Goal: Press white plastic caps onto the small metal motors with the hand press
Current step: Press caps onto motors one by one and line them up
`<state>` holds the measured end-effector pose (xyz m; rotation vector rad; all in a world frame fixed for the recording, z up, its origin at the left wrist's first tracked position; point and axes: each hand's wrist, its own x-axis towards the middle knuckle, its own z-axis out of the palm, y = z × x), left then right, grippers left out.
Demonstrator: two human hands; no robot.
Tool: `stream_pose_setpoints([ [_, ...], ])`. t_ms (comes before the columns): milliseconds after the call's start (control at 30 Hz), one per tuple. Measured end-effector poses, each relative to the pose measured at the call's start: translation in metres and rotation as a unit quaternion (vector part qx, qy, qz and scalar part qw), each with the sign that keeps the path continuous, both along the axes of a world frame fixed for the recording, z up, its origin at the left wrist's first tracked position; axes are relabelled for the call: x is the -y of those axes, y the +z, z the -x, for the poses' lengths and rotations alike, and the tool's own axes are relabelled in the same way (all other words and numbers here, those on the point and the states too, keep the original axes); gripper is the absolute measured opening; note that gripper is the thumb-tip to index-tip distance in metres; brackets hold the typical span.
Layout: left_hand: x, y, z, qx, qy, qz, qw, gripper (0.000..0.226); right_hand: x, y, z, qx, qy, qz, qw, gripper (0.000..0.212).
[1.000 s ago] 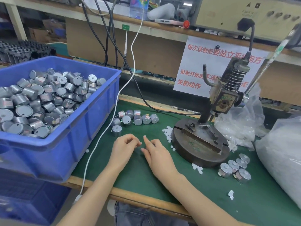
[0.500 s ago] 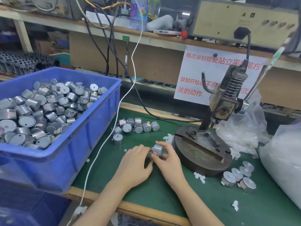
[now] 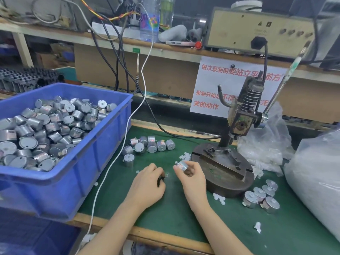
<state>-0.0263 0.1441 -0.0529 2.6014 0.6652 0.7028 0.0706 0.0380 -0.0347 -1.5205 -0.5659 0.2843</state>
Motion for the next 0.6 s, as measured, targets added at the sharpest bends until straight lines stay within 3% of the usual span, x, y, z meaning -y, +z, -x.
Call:
stream_pose_setpoints([
  [167, 0.000, 0.000, 0.000, -0.004, 0.008, 0.014, 1.000, 0.018, 0.019, 0.025, -0.022, 0.004, -0.046, -0.016, 0.999, 0.026],
  [367, 0.000, 0.000, 0.000, 0.000, 0.014, 0.025, 1.000, 0.018, 0.059, 0.049, -0.057, 0.091, -0.132, 0.077, 0.984, 0.028],
  [600, 0.000, 0.001, 0.000, -0.013, 0.018, 0.029, 0.999, 0.019, 0.070, 0.050, -0.076, 0.212, -0.138, 0.201, 0.946, 0.029],
])
